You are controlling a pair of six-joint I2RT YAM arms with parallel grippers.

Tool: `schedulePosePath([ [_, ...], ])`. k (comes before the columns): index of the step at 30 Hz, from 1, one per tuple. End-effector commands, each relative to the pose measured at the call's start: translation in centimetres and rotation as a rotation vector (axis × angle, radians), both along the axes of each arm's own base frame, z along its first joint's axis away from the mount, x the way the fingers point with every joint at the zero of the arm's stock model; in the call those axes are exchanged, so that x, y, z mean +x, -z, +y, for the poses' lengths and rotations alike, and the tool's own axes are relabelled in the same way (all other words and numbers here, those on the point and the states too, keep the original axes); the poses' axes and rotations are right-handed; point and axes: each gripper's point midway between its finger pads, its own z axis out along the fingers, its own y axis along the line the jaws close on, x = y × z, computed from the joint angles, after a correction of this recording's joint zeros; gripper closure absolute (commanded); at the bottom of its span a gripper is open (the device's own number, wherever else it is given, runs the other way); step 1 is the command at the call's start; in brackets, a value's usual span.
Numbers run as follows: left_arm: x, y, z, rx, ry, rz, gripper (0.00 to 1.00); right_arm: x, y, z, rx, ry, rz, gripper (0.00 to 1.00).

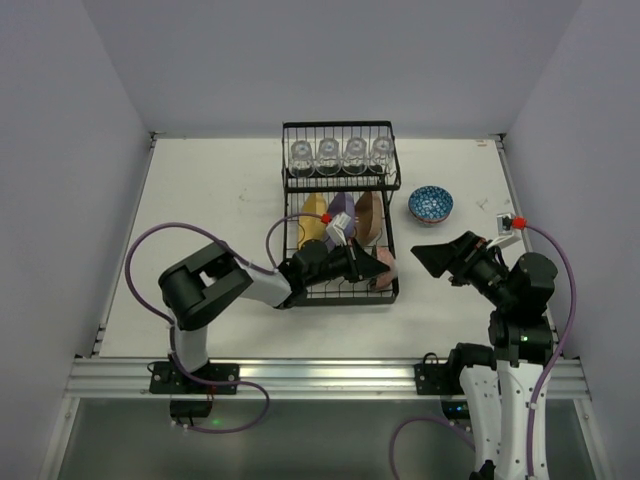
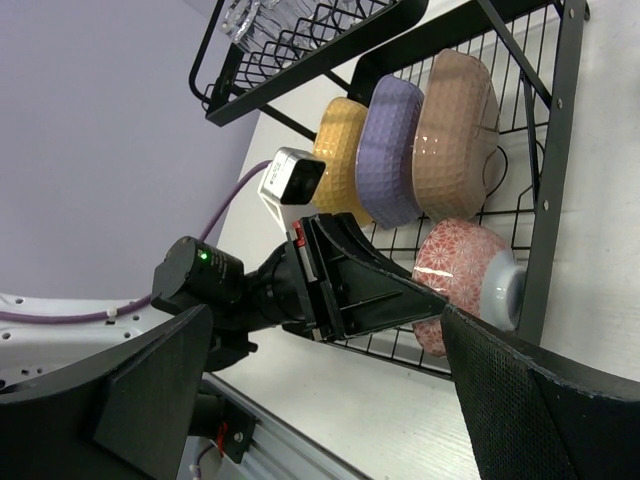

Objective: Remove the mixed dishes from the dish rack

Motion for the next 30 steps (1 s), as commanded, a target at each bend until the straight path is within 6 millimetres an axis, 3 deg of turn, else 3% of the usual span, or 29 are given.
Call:
schedulePosePath([
  [1, -2.4, -8.5, -0.8, -0.276, 0.129, -0.179, 1.00, -0.2, -0.5, 0.2, -0.002, -0.019, -0.024, 0.02],
  [8, -3.0, -11.0, -0.7, -0.303, 0.156, -0.271, 1.00, 0.2, -0.1, 0.0, -0.006, -0.007, -0.017, 0.02],
  [16, -2.8, -11.4, -0.4, -0.208, 0.146, -0.339, 1.00, 0.5, -0.7, -0.2, -0.007, 0.004, -0.025, 0.03],
  [24, -3.2, -13.7, 0.5, -0.097, 0.168, -0.482, 1.00, 0.6, -1.7, -0.3, -0.012, 0.011, -0.042, 0.03],
  [30, -3.5, -13.8, 1.3, -0.070, 0.166, -0.525, 1.00, 0.8, -1.5, -0.2, -0.009, 0.000, -0.040, 0.03],
])
